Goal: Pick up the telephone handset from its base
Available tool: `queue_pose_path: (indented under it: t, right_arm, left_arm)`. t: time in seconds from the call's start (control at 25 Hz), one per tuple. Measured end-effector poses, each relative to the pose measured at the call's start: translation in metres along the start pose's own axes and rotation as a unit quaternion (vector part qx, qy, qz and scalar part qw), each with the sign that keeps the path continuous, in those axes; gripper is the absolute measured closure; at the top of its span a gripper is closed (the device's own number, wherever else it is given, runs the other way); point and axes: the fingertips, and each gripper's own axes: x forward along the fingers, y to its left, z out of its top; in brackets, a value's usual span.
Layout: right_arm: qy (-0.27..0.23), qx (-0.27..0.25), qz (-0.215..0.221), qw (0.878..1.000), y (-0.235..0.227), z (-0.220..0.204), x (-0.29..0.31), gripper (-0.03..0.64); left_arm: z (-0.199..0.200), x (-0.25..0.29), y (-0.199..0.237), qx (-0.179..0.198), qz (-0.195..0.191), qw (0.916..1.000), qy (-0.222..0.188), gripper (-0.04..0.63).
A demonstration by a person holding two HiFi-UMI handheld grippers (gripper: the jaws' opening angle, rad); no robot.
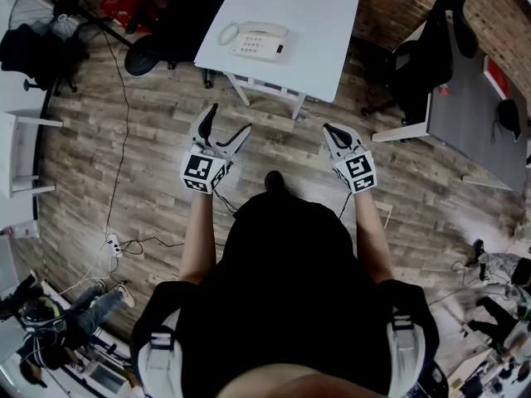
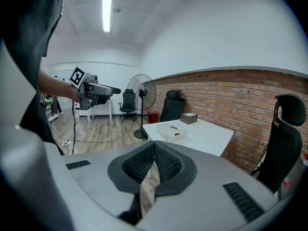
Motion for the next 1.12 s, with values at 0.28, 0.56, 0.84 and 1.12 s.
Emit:
queue_pose_path:
  t: [0.28,0.56,0.84,1.12]
  right_arm:
    - [0.001,0.004,-0.006,1.000,0.002,-0.005,0.015,0.618]
    - [0.001,0.004,-0.017,1.000,0.001,-0.001,0.024,0.618]
    - [0.008,0.008,-0.026,1.000,0.009,-0.002,0.023,0.617]
    - [0.017,0.010,-0.028,0.999,0.013,-0.006,0.017,0.617]
  left_arm:
    - [-0.003,0.002,0.015,0.001,-0.008,1.0000,0.001,0.187]
    - [-0.001,0.003,0.028,0.003,-0.015,0.9999,-0.004,0.187]
    - [-0.007,0.001,0.033,-0.001,-0.024,0.9997,-0.001,0.187]
    - [-0.013,-0.003,0.034,0.001,-0.023,0.9997,0.007,0.189]
